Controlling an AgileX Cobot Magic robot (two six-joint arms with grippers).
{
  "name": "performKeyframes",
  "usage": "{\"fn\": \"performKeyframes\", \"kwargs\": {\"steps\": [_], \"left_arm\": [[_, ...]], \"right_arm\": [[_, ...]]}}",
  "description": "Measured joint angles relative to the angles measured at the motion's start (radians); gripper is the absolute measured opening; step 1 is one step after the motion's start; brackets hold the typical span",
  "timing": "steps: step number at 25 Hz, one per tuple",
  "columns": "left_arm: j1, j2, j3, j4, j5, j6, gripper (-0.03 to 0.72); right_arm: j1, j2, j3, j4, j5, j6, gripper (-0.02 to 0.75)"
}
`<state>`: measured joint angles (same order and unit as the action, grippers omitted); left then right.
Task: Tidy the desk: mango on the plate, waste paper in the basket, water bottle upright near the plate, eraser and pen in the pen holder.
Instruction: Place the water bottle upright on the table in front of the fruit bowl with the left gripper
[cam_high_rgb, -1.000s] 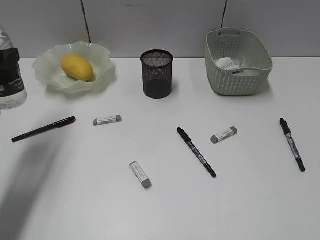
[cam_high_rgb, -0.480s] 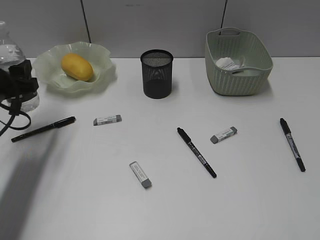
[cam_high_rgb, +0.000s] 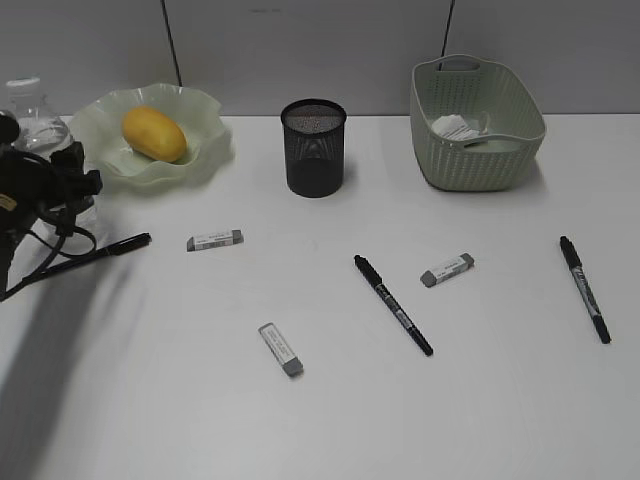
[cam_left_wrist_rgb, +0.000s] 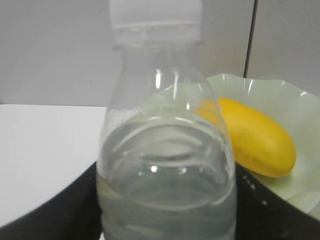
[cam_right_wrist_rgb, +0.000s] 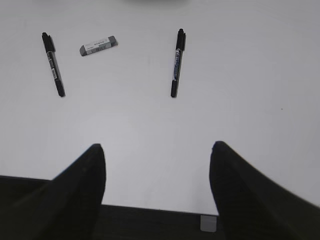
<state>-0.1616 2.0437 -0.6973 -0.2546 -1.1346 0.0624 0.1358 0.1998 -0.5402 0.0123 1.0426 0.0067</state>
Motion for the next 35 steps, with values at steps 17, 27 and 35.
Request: {"fn": "performKeyframes", "kwargs": {"steps": [17, 27, 35], "left_arm": [[0.002, 0.057, -0.015, 0.037, -0.056, -0.003, 0.555], [0.002, 0.062, 0.010, 0.046, -0.074, -0.006, 0.603], [0.002, 0.013, 0.103, 0.068, -0.071, -0.006, 0.603]], "right_arm": [[0.000, 0.000, 0.000, 0.000, 0.000, 0.001, 0.517], [0.000, 0.000, 0.000, 0.000, 0.000, 0.001, 0.517], [0.000, 0.000, 0.000, 0.000, 0.000, 0.001, 0.517]]}}
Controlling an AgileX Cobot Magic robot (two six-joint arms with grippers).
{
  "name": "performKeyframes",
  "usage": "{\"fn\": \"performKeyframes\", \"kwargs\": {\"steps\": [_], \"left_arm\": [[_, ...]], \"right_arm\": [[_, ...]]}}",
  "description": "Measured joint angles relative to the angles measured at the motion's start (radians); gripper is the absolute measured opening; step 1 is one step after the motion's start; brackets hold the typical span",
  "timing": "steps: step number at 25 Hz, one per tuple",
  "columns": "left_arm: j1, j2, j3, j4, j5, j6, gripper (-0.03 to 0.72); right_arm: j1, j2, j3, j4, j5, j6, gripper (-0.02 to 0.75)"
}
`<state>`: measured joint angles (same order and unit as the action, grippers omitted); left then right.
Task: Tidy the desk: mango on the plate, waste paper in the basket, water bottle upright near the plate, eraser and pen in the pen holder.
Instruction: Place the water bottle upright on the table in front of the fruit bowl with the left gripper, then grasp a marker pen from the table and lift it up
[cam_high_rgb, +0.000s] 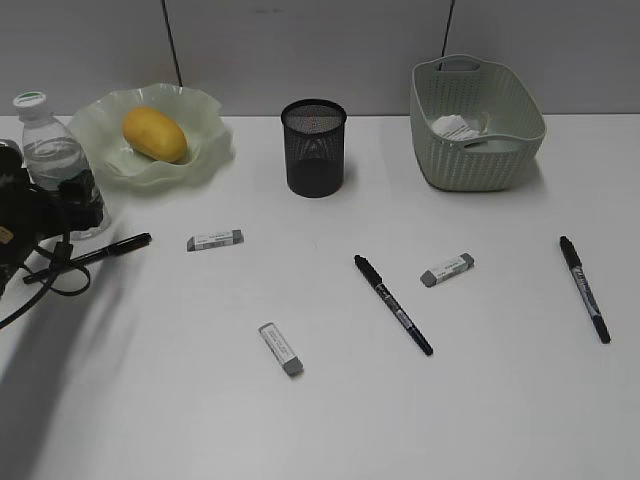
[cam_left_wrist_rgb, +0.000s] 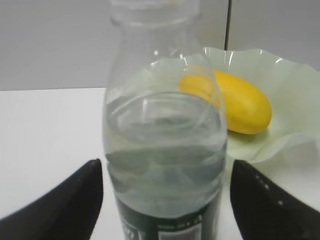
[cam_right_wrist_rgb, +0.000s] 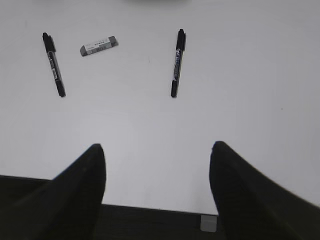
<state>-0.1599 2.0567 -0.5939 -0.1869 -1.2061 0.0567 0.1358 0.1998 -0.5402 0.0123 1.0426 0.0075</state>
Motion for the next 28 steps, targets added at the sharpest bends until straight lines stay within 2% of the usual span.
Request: {"fn": "performKeyframes", "kwargs": {"steps": [10, 13, 16, 21, 28], "left_arm": [[-0.001, -0.212, 0.228, 0.021, 0.002, 0.000, 0.603], [-0.001, -0.367, 0.244, 0.045, 0.100, 0.000, 0.602], [-0.001, -0.539, 0.214, 0.085, 0.361, 0.000, 0.597], [-0.001, -0.785, 0.075, 0.100, 0.970, 0.000, 0.593], [-0.001, -0.945, -0.158, 0.111, 1.782, -0.001, 0.591]], "right_arm": [[0.000, 0.000, 0.000, 0.000, 0.000, 0.000, 0.517], [0.000, 0.000, 0.000, 0.000, 0.000, 0.000, 0.517], [0.000, 0.000, 0.000, 0.000, 0.000, 0.000, 0.517], [0.000, 0.000, 0.000, 0.000, 0.000, 0.000, 0.517], [0.000, 0.000, 0.000, 0.000, -0.001, 0.000, 0.517]]}}
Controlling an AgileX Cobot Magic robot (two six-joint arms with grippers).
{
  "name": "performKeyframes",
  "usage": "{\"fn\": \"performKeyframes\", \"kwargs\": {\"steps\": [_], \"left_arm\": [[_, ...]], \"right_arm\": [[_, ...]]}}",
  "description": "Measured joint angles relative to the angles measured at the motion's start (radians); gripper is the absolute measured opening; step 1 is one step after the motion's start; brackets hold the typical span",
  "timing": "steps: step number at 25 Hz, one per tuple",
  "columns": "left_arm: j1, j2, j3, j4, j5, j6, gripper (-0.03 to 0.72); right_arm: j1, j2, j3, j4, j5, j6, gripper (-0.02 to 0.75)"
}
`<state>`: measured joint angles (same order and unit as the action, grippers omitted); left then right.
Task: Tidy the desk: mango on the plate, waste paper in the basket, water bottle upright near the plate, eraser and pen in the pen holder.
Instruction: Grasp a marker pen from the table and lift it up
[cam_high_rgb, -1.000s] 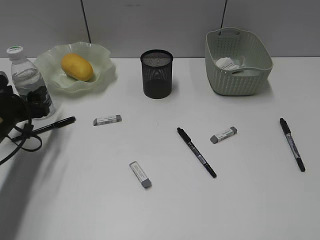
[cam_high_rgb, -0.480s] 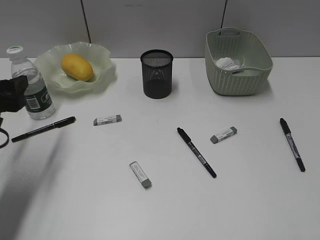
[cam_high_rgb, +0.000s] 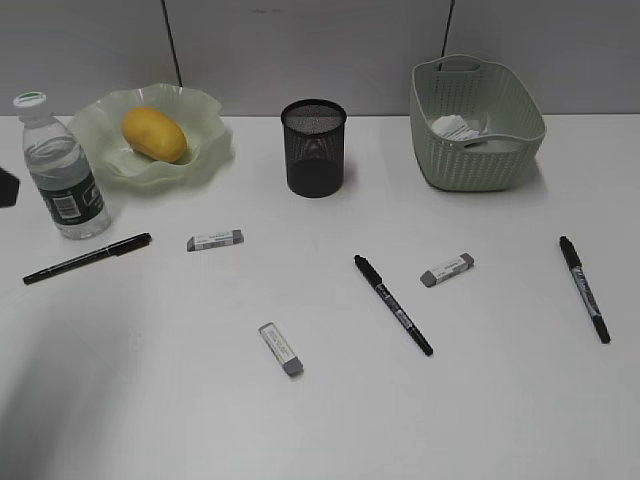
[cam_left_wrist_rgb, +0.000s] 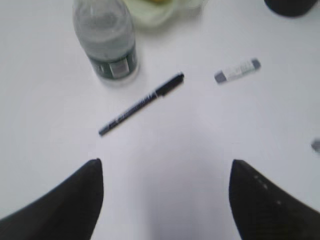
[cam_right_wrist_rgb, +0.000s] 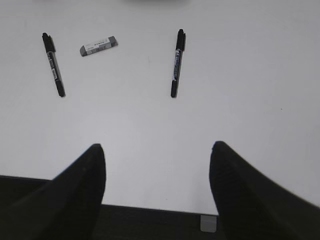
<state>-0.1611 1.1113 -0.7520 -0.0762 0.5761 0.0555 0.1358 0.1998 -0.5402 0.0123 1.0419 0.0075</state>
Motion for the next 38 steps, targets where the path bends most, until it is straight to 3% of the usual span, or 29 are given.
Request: {"fn": "performKeyframes", "kwargs": {"steps": [4, 9, 20, 26, 38], "left_arm": [[0.000, -0.048, -0.048, 0.000, 0.294, 0.000, 0.575], [0.000, -0.161, -0.048, -0.001, 0.453, 0.000, 0.525], [0.000, -0.604, -0.039, -0.008, 0.528, -0.002, 0.517], [0.000, -0.791, 0.072, -0.008, 0.529, -0.003, 0.517], [0.000, -0.870, 0.217, 0.006, 0.508, -0.003, 0.508]], "right_arm": [[0.000, 0.000, 0.000, 0.000, 0.000, 0.000, 0.517], [0.000, 0.000, 0.000, 0.000, 0.000, 0.000, 0.517], [0.000, 0.000, 0.000, -0.001, -0.001, 0.000, 0.517], [0.000, 0.000, 0.000, -0.001, -0.001, 0.000, 0.517], [0.000, 0.004, -0.003, -0.004, -0.002, 0.000, 0.517]]}}
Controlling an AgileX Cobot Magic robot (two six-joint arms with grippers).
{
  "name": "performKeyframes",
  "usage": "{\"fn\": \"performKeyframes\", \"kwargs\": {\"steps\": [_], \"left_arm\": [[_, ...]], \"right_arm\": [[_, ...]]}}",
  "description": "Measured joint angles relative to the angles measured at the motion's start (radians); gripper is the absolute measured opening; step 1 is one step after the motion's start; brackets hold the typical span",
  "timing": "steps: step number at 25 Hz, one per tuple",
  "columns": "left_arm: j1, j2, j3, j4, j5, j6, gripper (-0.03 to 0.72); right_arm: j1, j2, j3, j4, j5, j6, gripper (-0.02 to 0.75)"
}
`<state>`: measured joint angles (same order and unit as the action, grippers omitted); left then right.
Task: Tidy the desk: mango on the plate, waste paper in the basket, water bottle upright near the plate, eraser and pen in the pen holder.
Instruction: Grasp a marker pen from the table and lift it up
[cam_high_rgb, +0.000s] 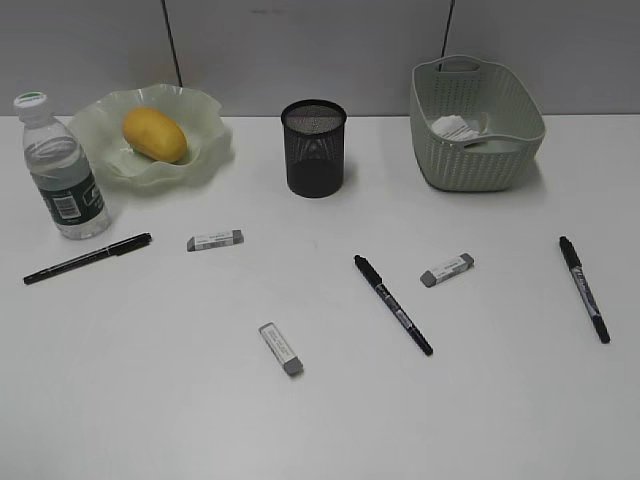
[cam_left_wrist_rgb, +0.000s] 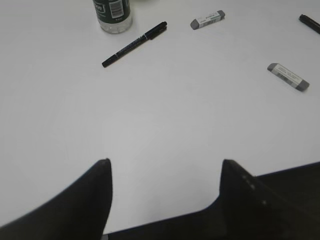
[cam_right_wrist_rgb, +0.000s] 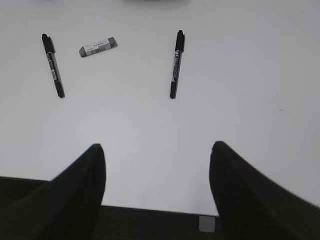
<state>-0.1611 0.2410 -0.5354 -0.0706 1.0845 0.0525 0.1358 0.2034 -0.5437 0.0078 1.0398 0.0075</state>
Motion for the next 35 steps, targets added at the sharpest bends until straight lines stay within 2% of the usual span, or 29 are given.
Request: {"fn": "performKeyframes", "kwargs": {"steps": [6, 16, 26, 35], "left_arm": [[0.000, 0.000, 0.006, 0.001, -0.013, 0.000, 0.508], [0.000, 0.000, 0.006, 0.001, -0.017, 0.000, 0.507], [0.000, 0.000, 0.006, 0.001, -0.017, 0.000, 0.506], [0.000, 0.000, 0.006, 0.001, -0.017, 0.000, 0.498]], "right_arm": [[0.000, 0.151, -0.044, -0.033, -0.028, 0.001, 0.517], [0.000, 0.744, -0.156, -0.048, -0.147, 0.089, 0.517], [0.000, 1.314, -0.485, -0.048, -0.160, 0.089, 0.517], [-0.013, 1.627, -0.686, -0.047, -0.160, 0.047, 0.517]]}}
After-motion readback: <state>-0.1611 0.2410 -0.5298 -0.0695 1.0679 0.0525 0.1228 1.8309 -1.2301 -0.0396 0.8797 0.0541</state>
